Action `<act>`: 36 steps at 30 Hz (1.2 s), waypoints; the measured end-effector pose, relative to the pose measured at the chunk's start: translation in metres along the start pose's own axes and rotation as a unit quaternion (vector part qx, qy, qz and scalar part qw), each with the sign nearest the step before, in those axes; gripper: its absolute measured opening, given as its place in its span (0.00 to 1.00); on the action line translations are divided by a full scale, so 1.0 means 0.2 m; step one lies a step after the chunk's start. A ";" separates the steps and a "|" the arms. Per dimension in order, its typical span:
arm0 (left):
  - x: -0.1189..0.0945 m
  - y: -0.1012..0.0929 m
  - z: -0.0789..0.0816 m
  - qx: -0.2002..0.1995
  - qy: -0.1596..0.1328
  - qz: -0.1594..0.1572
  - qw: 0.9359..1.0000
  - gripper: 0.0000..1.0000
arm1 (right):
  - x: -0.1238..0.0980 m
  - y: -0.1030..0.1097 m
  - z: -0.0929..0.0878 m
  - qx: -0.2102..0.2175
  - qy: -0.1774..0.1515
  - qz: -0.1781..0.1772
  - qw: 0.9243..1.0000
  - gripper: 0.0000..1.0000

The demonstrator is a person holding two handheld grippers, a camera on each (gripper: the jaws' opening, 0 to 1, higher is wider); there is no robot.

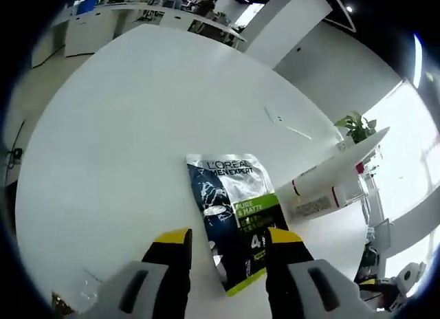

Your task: Arrange the skincare products in the storage area until every visible bottle or jar stands upright without overlapping.

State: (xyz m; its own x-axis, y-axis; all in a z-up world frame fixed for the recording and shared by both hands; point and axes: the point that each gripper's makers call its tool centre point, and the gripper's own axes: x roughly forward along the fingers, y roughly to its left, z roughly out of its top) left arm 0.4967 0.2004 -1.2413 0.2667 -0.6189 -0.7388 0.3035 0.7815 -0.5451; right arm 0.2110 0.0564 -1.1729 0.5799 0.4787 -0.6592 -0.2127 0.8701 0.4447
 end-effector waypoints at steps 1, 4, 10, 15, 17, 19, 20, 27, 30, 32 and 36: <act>0.00 -0.01 0.00 0.000 -0.002 -0.003 1.000 0.41 | 0.00 0.00 0.00 0.001 0.000 -0.001 1.000 0.84; 0.01 -0.02 0.02 0.007 -0.007 0.000 1.000 0.39 | -0.02 0.00 -0.03 0.007 -0.001 -0.009 1.000 0.84; 0.05 -0.02 0.05 0.026 -0.009 0.010 1.000 0.39 | -0.06 -0.01 -0.06 0.014 -0.005 -0.024 1.000 0.84; 0.09 -0.04 0.07 0.034 -0.010 0.008 0.999 0.39 | -0.08 -0.03 -0.09 0.025 -0.009 -0.037 0.999 0.84; 0.10 -0.05 0.08 0.032 -0.010 0.006 0.999 0.40 | -0.08 -0.03 -0.10 0.025 -0.009 -0.038 0.999 0.84; 0.10 -0.05 0.08 0.032 -0.010 0.003 0.999 0.41 | -0.08 -0.03 -0.10 0.025 -0.010 -0.039 0.999 0.84; 0.10 -0.06 0.07 0.032 -0.008 0.002 0.999 0.41 | -0.08 -0.02 -0.10 0.025 -0.009 -0.039 0.999 0.84; 0.02 -0.05 0.09 0.054 -0.027 -0.002 0.998 0.45 | -0.05 0.00 -0.09 0.017 -0.007 -0.031 0.999 0.84; -0.10 -0.03 0.09 0.079 -0.034 0.000 0.996 0.49 | -0.01 0.03 -0.07 0.004 -0.003 -0.018 1.000 0.84; -0.16 0.03 0.08 0.111 -0.029 0.019 0.993 0.50 | 0.01 0.05 -0.06 -0.003 -0.001 -0.011 1.000 0.84; -0.33 0.20 0.04 0.148 -0.010 0.060 0.987 0.55 | 0.05 0.09 -0.02 -0.022 0.001 0.004 1.000 0.84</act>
State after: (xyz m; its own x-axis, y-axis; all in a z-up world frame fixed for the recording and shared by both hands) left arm 0.4990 0.2726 -1.2114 0.3351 -0.5268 -0.7812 0.5214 0.7943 -0.3119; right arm 0.2092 0.0768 -1.1745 0.5769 0.4854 -0.6570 -0.2512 0.8707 0.4228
